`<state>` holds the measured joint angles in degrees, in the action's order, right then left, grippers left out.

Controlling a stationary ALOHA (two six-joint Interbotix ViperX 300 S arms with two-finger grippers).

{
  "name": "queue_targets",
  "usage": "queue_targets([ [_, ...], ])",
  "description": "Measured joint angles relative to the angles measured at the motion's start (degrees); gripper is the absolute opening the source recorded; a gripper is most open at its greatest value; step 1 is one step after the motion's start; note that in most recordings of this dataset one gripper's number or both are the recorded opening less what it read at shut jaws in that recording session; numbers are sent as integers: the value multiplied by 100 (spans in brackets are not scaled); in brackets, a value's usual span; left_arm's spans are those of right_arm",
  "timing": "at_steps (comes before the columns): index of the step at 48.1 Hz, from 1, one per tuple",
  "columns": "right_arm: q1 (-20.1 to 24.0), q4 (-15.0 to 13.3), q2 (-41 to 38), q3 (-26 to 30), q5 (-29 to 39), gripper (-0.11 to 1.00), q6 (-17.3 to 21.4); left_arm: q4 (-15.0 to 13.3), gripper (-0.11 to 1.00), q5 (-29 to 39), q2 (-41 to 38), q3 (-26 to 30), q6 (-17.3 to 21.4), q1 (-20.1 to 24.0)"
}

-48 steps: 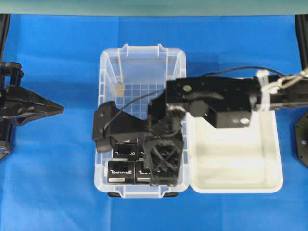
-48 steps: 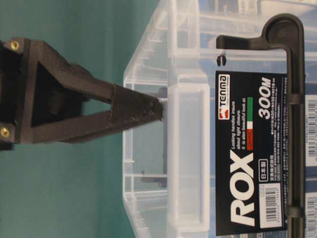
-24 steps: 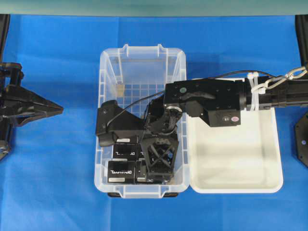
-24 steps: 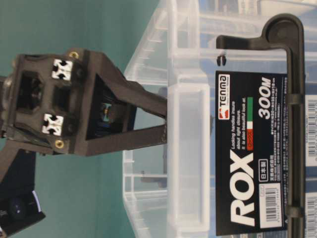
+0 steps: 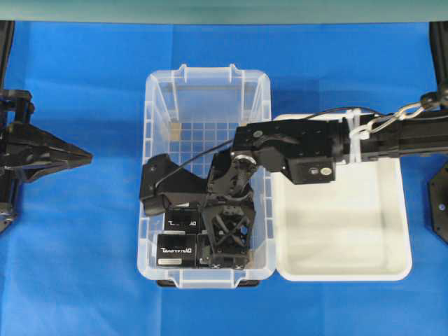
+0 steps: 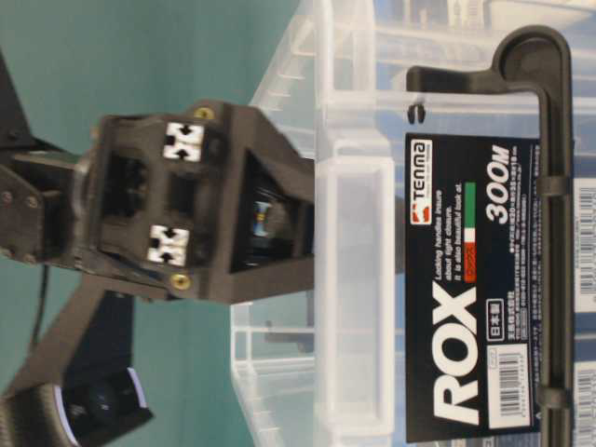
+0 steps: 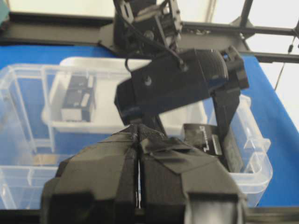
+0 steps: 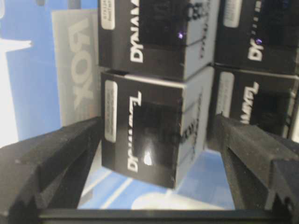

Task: Pick the box from inside the plastic case
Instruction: 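Lower the right gripper and close it on a black box, then lift the black box and carry it right to the white tray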

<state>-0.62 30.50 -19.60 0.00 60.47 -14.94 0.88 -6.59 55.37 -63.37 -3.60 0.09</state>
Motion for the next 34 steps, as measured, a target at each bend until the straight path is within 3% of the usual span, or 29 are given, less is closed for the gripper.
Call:
queue_targets([
  [18, 18, 35, -62, -105, -211, 99, 9, -9, -5, 9, 0, 9, 9, -9],
  [34, -35, -519, -149, -202, -396, 99, 62, 0, -5, 9, -9, 9, 9, 0],
])
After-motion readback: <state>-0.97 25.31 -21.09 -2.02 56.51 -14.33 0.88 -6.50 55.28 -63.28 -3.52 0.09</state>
